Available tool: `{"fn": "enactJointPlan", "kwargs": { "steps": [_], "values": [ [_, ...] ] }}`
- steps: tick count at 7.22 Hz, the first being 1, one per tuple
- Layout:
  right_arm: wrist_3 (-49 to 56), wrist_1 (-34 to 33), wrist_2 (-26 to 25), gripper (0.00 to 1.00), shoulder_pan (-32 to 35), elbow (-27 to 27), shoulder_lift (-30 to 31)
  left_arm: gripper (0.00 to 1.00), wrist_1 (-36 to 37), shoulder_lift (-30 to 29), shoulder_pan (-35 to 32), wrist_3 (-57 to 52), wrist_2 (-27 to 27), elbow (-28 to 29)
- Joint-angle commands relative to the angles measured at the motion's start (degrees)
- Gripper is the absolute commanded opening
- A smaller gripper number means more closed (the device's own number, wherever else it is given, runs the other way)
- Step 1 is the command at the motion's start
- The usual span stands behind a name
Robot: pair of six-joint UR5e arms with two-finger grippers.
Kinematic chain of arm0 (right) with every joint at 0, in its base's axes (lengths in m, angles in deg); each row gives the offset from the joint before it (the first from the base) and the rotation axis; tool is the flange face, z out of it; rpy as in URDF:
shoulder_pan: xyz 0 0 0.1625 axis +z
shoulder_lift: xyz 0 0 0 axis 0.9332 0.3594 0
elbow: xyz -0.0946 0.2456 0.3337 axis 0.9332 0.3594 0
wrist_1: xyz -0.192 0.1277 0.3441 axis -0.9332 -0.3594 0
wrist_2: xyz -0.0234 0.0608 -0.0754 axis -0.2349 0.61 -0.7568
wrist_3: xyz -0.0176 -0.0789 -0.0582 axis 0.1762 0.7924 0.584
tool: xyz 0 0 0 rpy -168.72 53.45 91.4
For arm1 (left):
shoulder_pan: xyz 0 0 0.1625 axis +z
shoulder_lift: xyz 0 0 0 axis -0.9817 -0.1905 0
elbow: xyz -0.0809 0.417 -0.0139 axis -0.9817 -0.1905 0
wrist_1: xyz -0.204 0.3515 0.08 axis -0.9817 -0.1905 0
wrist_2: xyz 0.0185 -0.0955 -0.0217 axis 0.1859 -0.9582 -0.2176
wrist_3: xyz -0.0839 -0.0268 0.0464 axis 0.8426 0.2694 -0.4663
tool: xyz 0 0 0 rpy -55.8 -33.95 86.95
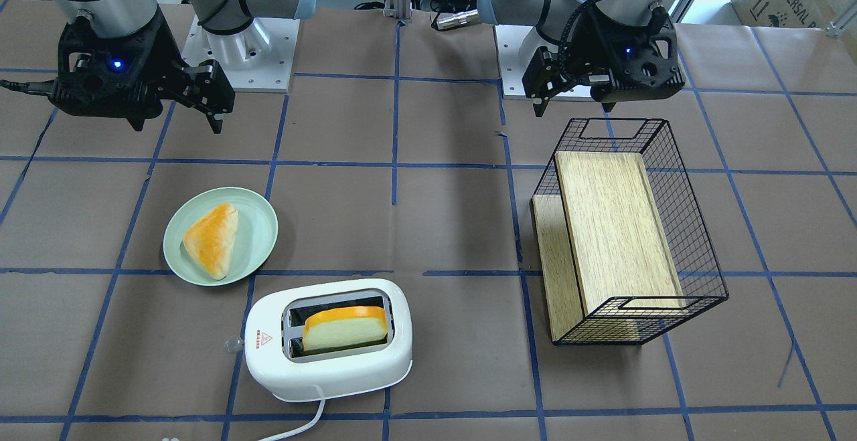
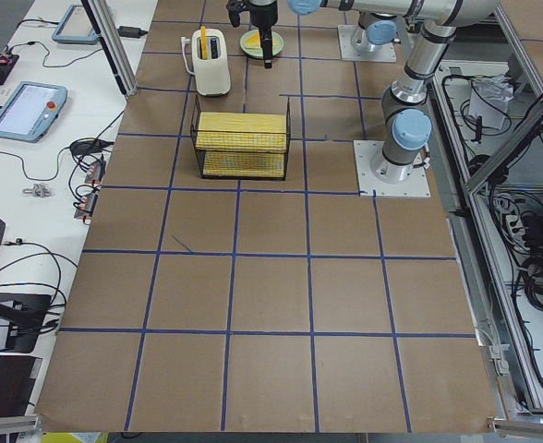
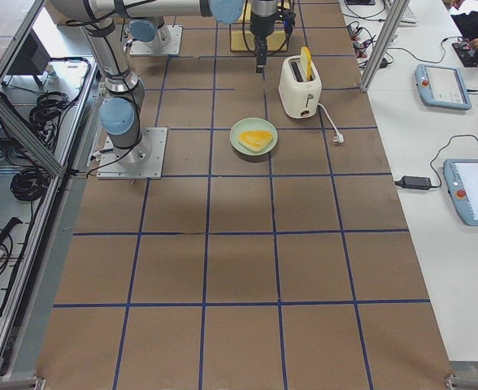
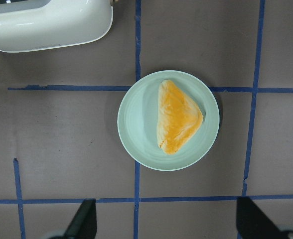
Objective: Press toaster with right arm
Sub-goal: 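Move the right gripper toward the side of the white toaster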
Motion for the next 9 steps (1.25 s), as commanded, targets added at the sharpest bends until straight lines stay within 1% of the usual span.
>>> {"fn": "enactJointPlan", "kwargs": {
  "steps": [1,3,4,5,6,7,8,9],
  "values": [
    [0.0,-0.1,0.1,1.0,0.0,-0.7,0.2,1.0,-0.1,0.0,0.0,0.0,0.0,0.1],
    [0.5,-0.1,0.2,1.0,0.0,-0.7,0.1,1.0,-0.1,0.0,0.0,0.0,0.0,0.0],
    [0.7,-1.1,0.9,1.0,0.0,-0.7,-0.2,1.0,0.0,0.0,0.0,0.0,0.0,0.0],
    [3.1,-2.7,5.6,0.94,-0.9,-0.4,-1.4,1.0,-0.1,0.0,0.0,0.0,0.0,0.0],
    [4.7,-2.9,7.5,0.87,-1.8,0.2,-2.5,1.0,-0.1,0.0,0.0,0.0,0.0,0.0],
    [4.8,-3.2,7.9,0.72,-2.1,0.5,-2.7,1.0,0.0,0.0,0.0,0.0,0.0,0.1],
    [5.7,-3.9,8.7,0.16,-2.3,0.6,-3.5,1.0,0.0,0.0,0.0,0.0,0.0,0.0],
    [6.4,-6.3,10.8,0.04,-3.2,0.5,-4.5,1.0,-0.1,0.0,0.0,0.0,0.0,0.0]
  ]
}}
